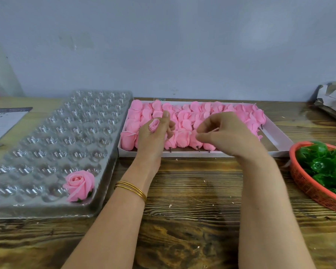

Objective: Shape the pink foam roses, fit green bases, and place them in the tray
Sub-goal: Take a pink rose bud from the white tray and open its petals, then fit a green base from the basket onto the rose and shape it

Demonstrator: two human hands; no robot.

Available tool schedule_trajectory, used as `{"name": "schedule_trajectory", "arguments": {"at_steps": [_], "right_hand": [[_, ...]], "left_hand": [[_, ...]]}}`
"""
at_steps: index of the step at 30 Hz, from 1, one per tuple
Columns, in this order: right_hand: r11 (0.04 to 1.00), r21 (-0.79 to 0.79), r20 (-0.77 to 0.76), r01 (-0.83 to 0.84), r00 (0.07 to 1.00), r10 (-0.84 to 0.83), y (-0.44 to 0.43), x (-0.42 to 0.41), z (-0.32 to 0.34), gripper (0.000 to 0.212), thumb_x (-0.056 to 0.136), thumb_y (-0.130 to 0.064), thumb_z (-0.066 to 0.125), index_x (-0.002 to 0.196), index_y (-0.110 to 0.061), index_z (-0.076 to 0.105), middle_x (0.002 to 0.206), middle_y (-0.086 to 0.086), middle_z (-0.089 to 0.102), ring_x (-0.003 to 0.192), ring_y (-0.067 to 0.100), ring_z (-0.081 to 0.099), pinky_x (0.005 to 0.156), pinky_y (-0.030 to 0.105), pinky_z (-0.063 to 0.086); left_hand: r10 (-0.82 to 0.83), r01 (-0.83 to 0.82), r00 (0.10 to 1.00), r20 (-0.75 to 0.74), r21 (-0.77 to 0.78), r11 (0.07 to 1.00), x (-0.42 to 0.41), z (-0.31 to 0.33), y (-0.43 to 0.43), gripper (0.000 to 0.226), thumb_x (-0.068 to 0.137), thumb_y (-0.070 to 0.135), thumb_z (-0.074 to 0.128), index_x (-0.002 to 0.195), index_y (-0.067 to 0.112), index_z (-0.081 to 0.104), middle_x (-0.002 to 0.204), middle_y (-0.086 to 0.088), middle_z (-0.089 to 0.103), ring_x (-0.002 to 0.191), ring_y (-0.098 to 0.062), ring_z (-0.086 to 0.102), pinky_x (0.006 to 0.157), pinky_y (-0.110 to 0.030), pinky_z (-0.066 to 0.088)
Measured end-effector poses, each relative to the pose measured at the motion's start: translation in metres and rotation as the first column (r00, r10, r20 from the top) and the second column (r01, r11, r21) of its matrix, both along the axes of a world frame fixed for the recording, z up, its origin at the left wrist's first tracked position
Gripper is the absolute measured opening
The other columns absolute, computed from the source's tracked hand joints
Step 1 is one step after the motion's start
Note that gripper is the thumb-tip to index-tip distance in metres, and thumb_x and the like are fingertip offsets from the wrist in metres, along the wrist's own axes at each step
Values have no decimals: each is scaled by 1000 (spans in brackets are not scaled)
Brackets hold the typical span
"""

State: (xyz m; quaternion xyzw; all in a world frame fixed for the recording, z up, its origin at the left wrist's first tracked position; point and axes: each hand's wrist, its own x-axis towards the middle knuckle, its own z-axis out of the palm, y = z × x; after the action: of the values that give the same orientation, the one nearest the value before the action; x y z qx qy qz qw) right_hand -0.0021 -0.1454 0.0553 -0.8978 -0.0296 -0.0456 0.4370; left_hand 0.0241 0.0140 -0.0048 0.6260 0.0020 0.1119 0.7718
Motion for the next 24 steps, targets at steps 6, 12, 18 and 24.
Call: {"name": "schedule_trajectory", "arguments": {"at_steps": [6, 12, 18, 24], "right_hand": [[952, -301, -269, 59, 952, -144, -53, -22, 10, 24, 69, -14, 86, 84, -20, 68, 95, 0, 68, 91, 18, 64, 79, 32, 49], [928, -372, -527, 32, 816, -239, -77, -37, 2, 46, 61, -10, 92, 96, -24, 65, 103, -1, 62, 99, 22, 58, 87, 31, 41], [926, -377, -624, -38, 749, -223, -75, -34, -7, 55, 65, -1, 86, 104, -28, 58, 94, -7, 53, 107, 24, 53, 92, 34, 43], [915, -397, -609, -69, 766, -206, -74, -27, -16, 42, 74, 5, 78, 92, -27, 58, 96, -4, 54, 99, 24, 56, 82, 34, 48]], "left_hand": [[-6, 6, 1000, 7, 1, 1000, 0, 0, 0, 47, 94, 46, 58, 50, 31, 64, 73, 9, 70, 79, -4, 67, 75, -24, 53], [-22, 22, 1000, -1, -4, 1000, -1, 1, 1, 45, 93, 48, 57, 52, 33, 66, 73, 7, 69, 74, -4, 66, 75, -26, 51], [-36, 36, 999, -11, -37, 999, -1, 1, 1, 47, 94, 44, 58, 49, 31, 64, 72, 7, 69, 73, -4, 66, 75, -26, 51], [-42, 42, 999, -6, -45, 998, 0, 0, 1, 45, 92, 46, 58, 49, 32, 64, 70, 7, 68, 72, -4, 66, 76, -27, 52]]}}
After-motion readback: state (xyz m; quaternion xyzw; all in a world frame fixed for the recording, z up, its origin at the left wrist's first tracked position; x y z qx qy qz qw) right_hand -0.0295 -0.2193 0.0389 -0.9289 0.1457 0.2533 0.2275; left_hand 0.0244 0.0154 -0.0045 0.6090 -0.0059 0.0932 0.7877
